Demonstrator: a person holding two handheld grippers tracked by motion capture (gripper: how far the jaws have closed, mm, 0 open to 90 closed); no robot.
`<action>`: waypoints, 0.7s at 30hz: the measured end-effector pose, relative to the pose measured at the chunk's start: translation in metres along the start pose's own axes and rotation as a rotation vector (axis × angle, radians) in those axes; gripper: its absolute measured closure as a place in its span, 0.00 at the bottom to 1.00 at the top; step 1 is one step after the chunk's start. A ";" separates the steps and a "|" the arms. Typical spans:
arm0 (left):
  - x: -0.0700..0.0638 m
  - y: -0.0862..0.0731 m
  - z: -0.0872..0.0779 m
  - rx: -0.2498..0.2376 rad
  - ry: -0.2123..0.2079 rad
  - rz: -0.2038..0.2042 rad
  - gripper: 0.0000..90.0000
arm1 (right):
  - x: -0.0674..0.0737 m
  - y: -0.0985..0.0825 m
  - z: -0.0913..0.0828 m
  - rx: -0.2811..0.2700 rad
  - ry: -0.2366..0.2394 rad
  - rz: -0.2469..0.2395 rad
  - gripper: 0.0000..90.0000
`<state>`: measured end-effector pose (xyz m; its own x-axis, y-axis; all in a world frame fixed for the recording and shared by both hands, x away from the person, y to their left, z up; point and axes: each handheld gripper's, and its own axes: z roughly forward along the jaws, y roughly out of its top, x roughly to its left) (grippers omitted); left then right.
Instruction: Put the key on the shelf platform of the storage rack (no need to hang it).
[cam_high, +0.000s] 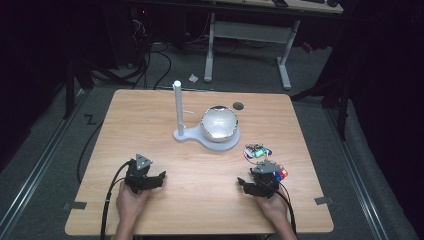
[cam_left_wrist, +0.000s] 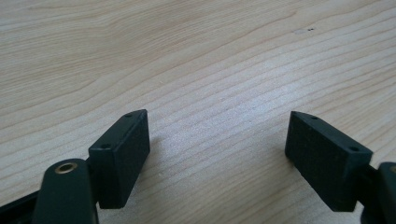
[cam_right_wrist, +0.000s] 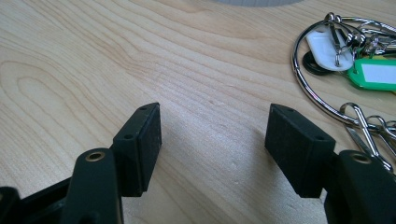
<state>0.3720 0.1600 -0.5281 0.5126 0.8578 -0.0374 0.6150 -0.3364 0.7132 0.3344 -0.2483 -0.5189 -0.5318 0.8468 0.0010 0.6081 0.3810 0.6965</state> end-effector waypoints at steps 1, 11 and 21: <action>0.000 0.000 0.000 0.000 0.000 0.000 0.25 | 0.000 0.000 0.000 0.000 0.000 0.000 0.41; 0.000 0.000 0.000 0.001 0.002 -0.001 0.25 | 0.000 0.000 0.000 -0.004 0.012 -0.002 0.46; 0.000 0.000 0.000 0.001 0.003 -0.002 0.25 | 0.002 -0.001 -0.002 -0.015 0.005 -0.016 0.60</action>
<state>0.3716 0.1598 -0.5279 0.5094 0.8597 -0.0367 0.6167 -0.3350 0.7123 0.3321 -0.2479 -0.5183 -0.5445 0.8387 -0.0071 0.5905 0.3894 0.7069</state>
